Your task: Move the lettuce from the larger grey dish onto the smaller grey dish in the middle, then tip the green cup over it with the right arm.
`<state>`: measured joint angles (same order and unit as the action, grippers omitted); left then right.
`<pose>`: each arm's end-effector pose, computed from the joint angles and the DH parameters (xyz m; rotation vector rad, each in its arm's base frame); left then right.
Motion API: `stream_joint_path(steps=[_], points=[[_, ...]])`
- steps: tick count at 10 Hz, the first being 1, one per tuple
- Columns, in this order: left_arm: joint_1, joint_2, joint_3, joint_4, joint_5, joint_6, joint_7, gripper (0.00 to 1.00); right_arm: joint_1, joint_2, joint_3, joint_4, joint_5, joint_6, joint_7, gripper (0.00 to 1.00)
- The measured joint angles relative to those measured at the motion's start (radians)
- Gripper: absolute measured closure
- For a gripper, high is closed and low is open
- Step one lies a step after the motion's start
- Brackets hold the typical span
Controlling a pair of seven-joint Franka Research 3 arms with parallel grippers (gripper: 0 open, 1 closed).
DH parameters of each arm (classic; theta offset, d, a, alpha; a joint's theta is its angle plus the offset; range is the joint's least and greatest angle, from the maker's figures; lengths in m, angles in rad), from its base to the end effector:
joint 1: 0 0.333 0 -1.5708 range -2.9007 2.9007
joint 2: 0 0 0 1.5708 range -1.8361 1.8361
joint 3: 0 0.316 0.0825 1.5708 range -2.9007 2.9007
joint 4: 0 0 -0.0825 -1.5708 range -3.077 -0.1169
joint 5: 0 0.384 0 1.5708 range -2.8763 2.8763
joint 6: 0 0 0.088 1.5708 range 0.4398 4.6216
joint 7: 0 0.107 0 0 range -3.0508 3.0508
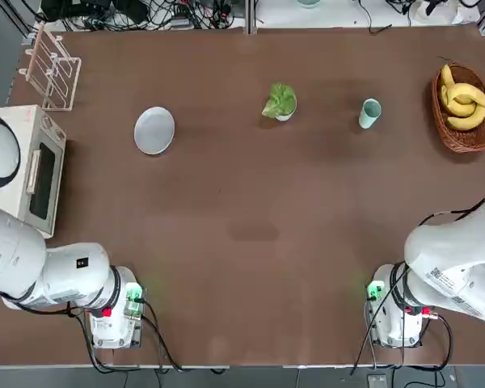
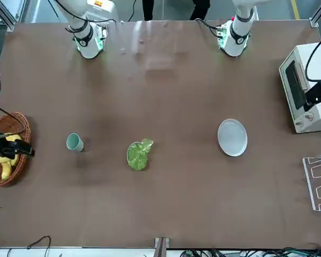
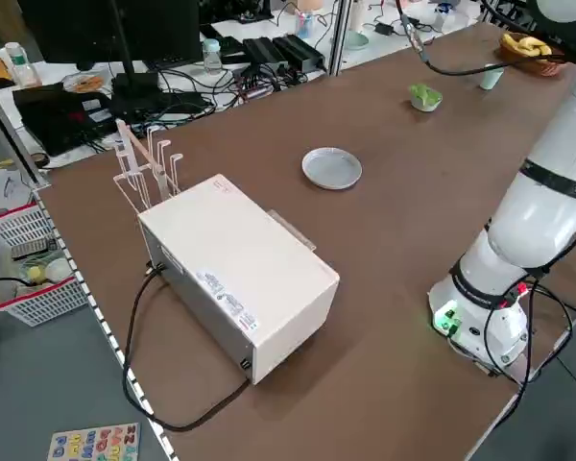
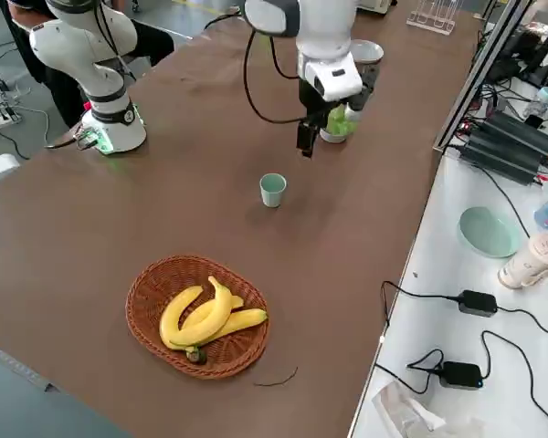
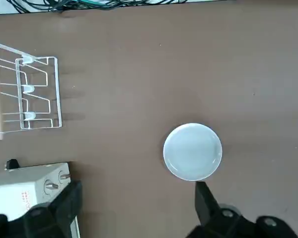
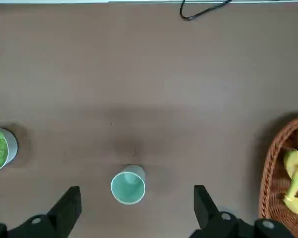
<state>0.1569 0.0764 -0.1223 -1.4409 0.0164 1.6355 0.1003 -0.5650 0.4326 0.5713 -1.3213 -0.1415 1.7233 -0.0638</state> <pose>0.5847 0.0251 0.6491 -3.1194 0.1012 -0.1844 0.6713 -0.0821 0.5219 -3.0537 -0.0651 -0.0578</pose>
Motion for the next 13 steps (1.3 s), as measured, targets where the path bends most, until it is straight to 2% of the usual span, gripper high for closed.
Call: stream_joint_path(steps=[3,7,8,10,11,12,13], points=[[-0.003,0.004,-0.002,0.000,0.000,-0.005,0.000,0.00,-0.013,-0.088,0.002,0.027,0.000,-0.104,0.006,0.00],[-0.009,0.004,-0.044,0.000,0.000,-0.047,-0.003,0.00,-0.005,-0.166,-0.004,0.029,0.000,-0.154,0.017,0.00],[-0.009,0.004,-0.046,0.000,0.000,-0.054,-0.003,0.00,0.050,-0.176,-0.063,0.030,0.000,-0.157,0.019,0.00],[-0.009,0.004,-0.046,0.000,0.000,-0.074,-0.003,0.00,0.299,-0.199,-0.338,0.050,0.019,-0.178,0.031,0.00],[-0.008,0.004,-0.046,0.000,0.000,-0.078,-0.003,0.00,0.378,-0.218,-0.420,0.055,0.029,-0.202,0.052,0.00],[-0.007,0.004,-0.045,0.000,0.000,-0.080,-0.003,0.00,0.418,-0.236,-0.461,0.055,0.035,-0.222,0.066,0.00],[-0.007,0.004,-0.045,0.000,0.000,-0.082,-0.002,0.00,0.429,-0.252,-0.477,0.046,0.038,-0.222,0.069,0.00]])
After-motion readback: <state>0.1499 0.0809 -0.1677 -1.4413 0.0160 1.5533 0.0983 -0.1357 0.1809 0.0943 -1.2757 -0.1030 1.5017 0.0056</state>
